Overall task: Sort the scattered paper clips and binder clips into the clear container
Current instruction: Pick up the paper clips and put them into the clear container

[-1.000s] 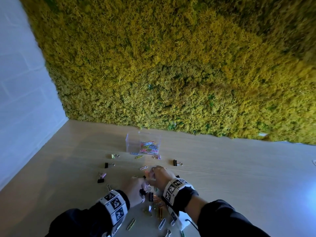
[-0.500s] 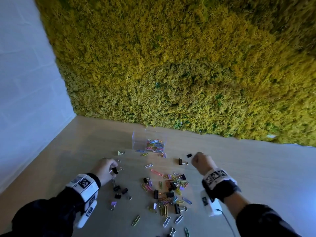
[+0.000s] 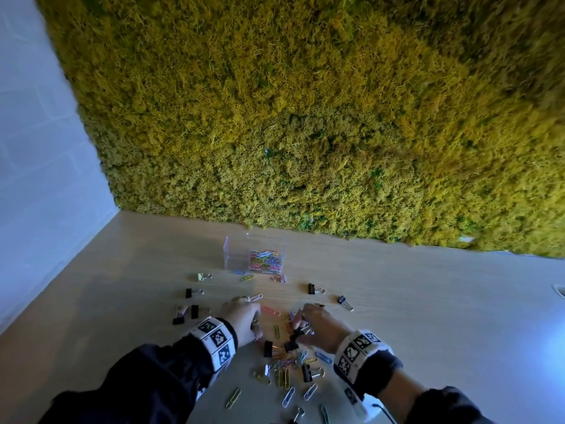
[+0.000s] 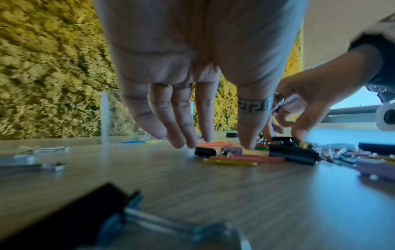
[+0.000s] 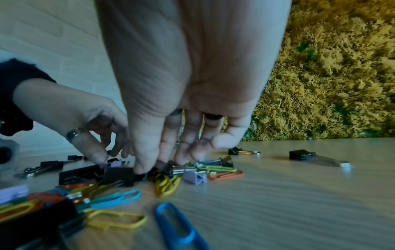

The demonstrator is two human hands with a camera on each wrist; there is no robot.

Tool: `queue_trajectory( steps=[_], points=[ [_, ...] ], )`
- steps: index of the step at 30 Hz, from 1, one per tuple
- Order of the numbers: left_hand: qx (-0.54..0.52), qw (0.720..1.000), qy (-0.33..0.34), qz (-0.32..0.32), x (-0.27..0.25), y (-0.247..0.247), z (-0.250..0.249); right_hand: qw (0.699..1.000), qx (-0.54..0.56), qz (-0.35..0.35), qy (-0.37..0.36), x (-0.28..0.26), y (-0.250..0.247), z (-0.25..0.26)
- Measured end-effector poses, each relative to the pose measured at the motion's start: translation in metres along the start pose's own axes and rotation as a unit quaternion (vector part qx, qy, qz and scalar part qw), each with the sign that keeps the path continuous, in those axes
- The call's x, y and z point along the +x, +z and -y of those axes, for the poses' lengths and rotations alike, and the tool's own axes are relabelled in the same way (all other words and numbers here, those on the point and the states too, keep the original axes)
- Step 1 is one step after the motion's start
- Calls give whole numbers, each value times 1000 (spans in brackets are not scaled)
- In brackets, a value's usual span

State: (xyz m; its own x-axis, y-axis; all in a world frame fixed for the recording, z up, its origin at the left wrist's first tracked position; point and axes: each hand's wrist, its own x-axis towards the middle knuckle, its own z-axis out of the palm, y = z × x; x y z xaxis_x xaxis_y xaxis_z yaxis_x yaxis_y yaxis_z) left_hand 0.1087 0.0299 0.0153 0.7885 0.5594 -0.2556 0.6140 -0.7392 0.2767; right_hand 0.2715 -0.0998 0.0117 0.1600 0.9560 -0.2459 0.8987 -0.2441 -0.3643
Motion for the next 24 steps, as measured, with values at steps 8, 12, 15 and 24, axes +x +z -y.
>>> queue_trajectory(
  steps=[8, 12, 15, 24],
  points=[
    [-72, 997, 0, 0, 11, 5, 2, 999, 48, -17, 7, 0, -4, -4],
    [-133, 991, 12, -30, 13, 3, 13, 978, 118, -142, 94, -3, -24, -32],
    [-174, 984, -3, -42, 13, -2, 24, 952, 118, -223, 171, -8, -37, -60],
    [0, 997, 8, -75, 10, -16, 56, 966, 100, -212, 107, -16, -30, -64]
  ],
)
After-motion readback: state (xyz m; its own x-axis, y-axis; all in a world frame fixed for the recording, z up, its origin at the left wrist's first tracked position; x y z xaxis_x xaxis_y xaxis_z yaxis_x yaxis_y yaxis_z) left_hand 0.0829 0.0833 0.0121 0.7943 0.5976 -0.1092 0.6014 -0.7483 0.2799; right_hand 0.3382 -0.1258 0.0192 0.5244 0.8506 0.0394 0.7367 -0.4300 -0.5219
